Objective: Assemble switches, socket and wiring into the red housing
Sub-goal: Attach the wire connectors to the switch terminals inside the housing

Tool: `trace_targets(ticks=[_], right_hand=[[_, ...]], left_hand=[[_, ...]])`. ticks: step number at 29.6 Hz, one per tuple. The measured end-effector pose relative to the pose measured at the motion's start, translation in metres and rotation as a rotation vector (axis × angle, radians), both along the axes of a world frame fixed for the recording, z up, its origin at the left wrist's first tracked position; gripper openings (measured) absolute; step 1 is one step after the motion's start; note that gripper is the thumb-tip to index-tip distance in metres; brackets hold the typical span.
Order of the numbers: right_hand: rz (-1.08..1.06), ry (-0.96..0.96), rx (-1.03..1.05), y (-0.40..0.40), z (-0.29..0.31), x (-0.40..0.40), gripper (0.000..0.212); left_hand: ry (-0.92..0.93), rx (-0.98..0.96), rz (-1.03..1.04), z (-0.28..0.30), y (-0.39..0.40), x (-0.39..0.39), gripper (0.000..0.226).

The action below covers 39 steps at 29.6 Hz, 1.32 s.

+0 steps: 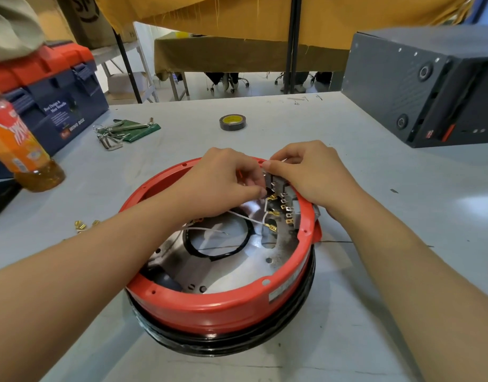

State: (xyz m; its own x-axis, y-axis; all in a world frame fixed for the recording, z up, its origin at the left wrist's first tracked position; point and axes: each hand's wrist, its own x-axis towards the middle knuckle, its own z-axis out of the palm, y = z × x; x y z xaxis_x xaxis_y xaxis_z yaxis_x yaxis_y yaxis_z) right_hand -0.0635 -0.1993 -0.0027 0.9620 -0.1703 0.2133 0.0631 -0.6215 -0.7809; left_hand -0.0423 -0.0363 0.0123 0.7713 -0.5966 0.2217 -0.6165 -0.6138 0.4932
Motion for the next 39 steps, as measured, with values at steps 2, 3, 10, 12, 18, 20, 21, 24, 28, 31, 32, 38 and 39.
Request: trace_targets(ticks=[2, 3, 10, 12, 18, 20, 21, 24, 28, 31, 32, 38, 39], right_hand=[[0.019, 0.016, 0.022, 0.0, 0.0, -0.002, 0.023], [0.028, 0.026, 0.034, -0.001, 0.0, -0.003, 0.022], [0.053, 0.054, 0.023, -0.001, 0.0, -0.008, 0.021], [0.067, 0.072, 0.022, -0.002, 0.0, -0.008, 0.022], [0.103, 0.086, 0.014, -0.004, 0.001, -0.009, 0.018], [0.091, 0.084, 0.002, -0.005, 0.0, -0.009, 0.017], [0.084, 0.083, -0.007, -0.005, 0.0, -0.009, 0.017], [0.056, 0.07, -0.058, -0.006, -0.001, -0.008, 0.018], [0.028, 0.05, -0.097, -0.006, -0.001, -0.008, 0.02], [0.001, 0.03, -0.114, -0.007, -0.001, -0.008, 0.023], [-0.011, 0.024, -0.123, -0.007, -0.001, -0.008, 0.024], [-0.047, 0.026, -0.192, -0.009, 0.003, -0.011, 0.03], [-0.05, 0.031, -0.195, -0.009, 0.003, -0.011, 0.03]], left_hand=[[0.027, 0.033, -0.004, -0.002, -0.002, -0.002, 0.005], [0.035, 0.041, 0.0, -0.002, -0.003, -0.002, 0.007], [0.132, 0.005, 0.023, -0.005, -0.01, -0.005, 0.017], [0.132, 0.022, 0.021, -0.006, -0.013, -0.007, 0.016], [0.112, 0.047, 0.021, -0.005, -0.012, -0.008, 0.009], [0.113, 0.051, 0.022, -0.005, -0.011, -0.007, 0.008], [0.107, 0.052, 0.024, -0.005, -0.011, -0.007, 0.008], [0.095, 0.052, 0.03, -0.005, -0.011, -0.007, 0.006], [0.06, 0.09, 0.015, -0.002, -0.011, -0.009, 0.006], [0.033, 0.119, 0.013, 0.001, -0.01, -0.009, 0.007], [0.022, 0.128, 0.015, 0.001, -0.01, -0.01, 0.007], [-0.014, 0.177, 0.0, 0.005, -0.013, -0.012, 0.009], [-0.012, 0.183, -0.004, 0.007, -0.014, -0.012, 0.01]])
